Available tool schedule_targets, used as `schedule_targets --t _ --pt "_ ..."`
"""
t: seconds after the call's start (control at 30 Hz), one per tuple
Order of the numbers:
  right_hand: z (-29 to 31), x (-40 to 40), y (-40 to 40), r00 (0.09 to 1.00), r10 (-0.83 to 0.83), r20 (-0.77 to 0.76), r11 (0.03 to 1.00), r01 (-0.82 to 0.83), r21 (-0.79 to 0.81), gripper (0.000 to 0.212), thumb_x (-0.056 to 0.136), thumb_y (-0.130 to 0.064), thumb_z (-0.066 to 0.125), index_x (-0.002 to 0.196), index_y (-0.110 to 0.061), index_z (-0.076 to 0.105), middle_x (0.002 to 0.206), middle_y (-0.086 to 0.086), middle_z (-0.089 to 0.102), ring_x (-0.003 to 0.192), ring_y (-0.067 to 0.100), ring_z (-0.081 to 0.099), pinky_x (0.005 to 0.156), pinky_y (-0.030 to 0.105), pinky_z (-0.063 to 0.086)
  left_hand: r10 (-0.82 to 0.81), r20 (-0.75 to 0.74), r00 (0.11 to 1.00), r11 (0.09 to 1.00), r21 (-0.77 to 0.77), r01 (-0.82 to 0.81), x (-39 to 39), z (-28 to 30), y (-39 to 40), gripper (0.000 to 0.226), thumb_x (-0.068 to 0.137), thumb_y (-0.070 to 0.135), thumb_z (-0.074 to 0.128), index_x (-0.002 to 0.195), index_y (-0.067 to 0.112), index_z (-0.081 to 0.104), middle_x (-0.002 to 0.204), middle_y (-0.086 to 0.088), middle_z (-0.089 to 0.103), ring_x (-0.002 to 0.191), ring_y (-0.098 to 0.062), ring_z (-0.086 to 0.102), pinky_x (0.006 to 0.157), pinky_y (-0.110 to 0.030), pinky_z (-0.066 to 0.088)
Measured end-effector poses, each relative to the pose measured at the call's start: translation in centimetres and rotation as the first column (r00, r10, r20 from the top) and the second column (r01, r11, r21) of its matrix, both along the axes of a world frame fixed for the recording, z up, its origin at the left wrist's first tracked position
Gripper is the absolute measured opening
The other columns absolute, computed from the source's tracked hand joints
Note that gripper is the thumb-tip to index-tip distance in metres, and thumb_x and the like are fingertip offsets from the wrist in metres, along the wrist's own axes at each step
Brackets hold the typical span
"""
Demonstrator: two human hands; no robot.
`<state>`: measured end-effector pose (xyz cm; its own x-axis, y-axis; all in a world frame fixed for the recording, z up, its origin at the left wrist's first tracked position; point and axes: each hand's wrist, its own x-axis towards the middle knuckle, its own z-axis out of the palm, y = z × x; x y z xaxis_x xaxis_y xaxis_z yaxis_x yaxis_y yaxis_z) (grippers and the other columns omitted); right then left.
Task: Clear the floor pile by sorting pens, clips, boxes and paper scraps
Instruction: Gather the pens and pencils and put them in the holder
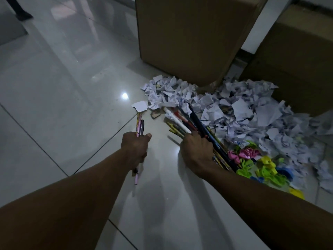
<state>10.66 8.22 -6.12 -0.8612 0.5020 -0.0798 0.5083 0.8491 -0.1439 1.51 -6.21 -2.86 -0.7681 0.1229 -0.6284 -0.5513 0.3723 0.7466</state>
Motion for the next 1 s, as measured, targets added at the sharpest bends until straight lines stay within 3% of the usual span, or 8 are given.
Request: schedule_targets --t 0.4,0.53,0.63,0.7,0.77,0.83,0.9,1.0 --pt "0.2 -0.3 -0.2 0.998 -0.047 0.042 0.998 0.048 -0.033 0.018 0.095 -0.019 0.052 0.110 -0.013 0.060 0.117 0.010 0.058 0.092 0.029 0.064 0.076 0.039 0.052 -0.042 -0.046 0.998 0.998 -0.041 0.040 -0.1 -0.8 0.6 0.021 0.092 0.023 0.062 0.087 0.003 0.056 0.051 -0.005 0.039 0.033 -0.015 0.032 0.034 -0.016 0.027" --pt "1.5 -0.2 0.8 0.998 -0.065 -0.007 0.978 0.062 -0.201 0.025 0.095 -0.027 0.055 0.115 -0.011 0.054 0.118 0.011 0.053 0.100 0.032 0.060 0.084 0.044 0.050 -0.038 -0.070 0.997 0.998 -0.048 0.034 0.0 -0.6 1.4 0.022 0.094 0.024 0.060 0.089 0.003 0.057 0.053 -0.005 0.039 0.035 -0.015 0.032 0.036 -0.017 0.027" --pt "1.9 0.2 2.9 0.978 -0.169 -0.121 0.906 0.105 -0.410 0.018 0.098 -0.027 0.048 0.107 -0.011 0.049 0.103 0.011 0.061 0.093 0.030 0.059 0.078 0.046 0.052 -0.045 -0.078 0.996 0.998 -0.044 0.041 0.0 -0.6 2.0 0.022 0.094 0.024 0.059 0.085 0.005 0.056 0.052 -0.004 0.039 0.030 -0.013 0.030 0.036 -0.016 0.026" --pt "2.0 0.6 4.2 0.943 -0.308 -0.128 0.801 0.184 -0.570 0.014 0.098 -0.026 0.047 0.101 -0.013 0.050 0.096 0.011 0.062 0.088 0.030 0.060 0.076 0.046 0.053 -0.060 -0.082 0.995 0.997 -0.053 0.056 -0.1 -0.7 2.4 0.022 0.093 0.025 0.059 0.083 0.006 0.055 0.052 -0.005 0.039 0.027 -0.013 0.030 0.036 -0.015 0.026" --pt "2.4 1.1 5.2 0.885 -0.449 -0.124 0.630 0.215 -0.747 0.013 0.099 -0.018 0.047 0.094 -0.010 0.056 0.083 0.010 0.061 0.075 0.023 0.062 0.063 0.031 0.055 -0.077 -0.087 0.993 0.995 -0.072 0.071 -0.1 -0.9 2.8 0.022 0.093 0.026 0.060 0.086 0.006 0.056 0.054 -0.005 0.041 0.030 -0.015 0.032 0.037 -0.016 0.028" --pt "3.2 1.6 5.7 0.801 -0.597 -0.044 0.302 0.174 -0.937 0.020 0.102 -0.008 0.042 0.094 -0.002 0.059 0.070 0.010 0.055 0.057 0.015 0.057 0.045 0.020 0.048 -0.086 -0.089 0.992 0.994 -0.079 0.079 -0.1 -1.0 3.3 0.022 0.093 0.028 0.059 0.090 0.006 0.057 0.055 -0.006 0.041 0.033 -0.016 0.033 0.037 -0.016 0.028" --pt "3.6 2.0 6.5 0.734 -0.676 0.073 0.001 0.100 -0.995 0.023 0.103 -0.005 0.037 0.098 0.000 0.059 0.071 0.009 0.054 0.059 0.018 0.055 0.053 0.028 0.049 -0.095 -0.092 0.991 0.993 -0.074 0.088 0.0 -1.0 3.9 0.023 0.093 0.028 0.058 0.093 0.005 0.057 0.056 -0.005 0.041 0.032 -0.015 0.032 0.037 -0.015 0.027" --pt "3.2 2.0 7.3 0.692 -0.701 0.174 -0.133 0.113 -0.985 0.020 0.096 -0.005 0.036 0.081 -0.011 0.047 0.064 0.004 0.041 0.052 0.018 0.041 0.049 0.030 0.034 -0.101 -0.097 0.990 0.993 -0.076 0.094 0.1 -1.2 4.5 0.033 0.093 0.030 0.059 0.106 0.000 0.059 0.060 -0.005 0.042 0.038 -0.017 0.036 0.037 -0.015 0.029"
